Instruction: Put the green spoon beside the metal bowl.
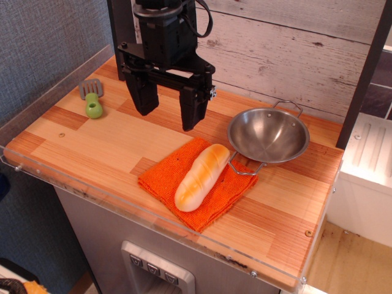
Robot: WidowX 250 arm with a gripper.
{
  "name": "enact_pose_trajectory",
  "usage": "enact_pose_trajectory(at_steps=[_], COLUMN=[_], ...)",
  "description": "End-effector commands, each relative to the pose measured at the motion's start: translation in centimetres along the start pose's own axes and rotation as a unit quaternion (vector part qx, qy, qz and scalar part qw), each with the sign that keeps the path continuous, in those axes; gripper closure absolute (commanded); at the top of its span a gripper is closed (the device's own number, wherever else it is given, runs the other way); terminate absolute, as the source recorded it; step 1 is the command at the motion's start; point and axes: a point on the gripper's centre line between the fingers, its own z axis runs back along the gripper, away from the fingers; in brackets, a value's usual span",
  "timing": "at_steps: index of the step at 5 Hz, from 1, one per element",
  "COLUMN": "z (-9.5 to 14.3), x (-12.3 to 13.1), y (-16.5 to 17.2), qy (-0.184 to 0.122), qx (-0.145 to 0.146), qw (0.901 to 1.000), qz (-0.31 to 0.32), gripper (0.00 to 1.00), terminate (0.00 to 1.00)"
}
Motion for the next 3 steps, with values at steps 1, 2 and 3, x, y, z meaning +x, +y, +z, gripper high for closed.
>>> enact_pose_trajectory(at_steps=[1, 2, 3], z=[0.0, -0.3, -0.6], x=[0.0, 0.1, 0.4], y=[0.0, 3.6, 8.6], qy=[0.0, -0.004, -0.033], qx=[0.0, 0.01, 0.018], qw=[1.0, 0.999, 0.9973], qz=[0.0, 0.042, 0.062], gripper=[0.0, 0.0, 0.0], terminate=[0.0, 0.0, 0.0])
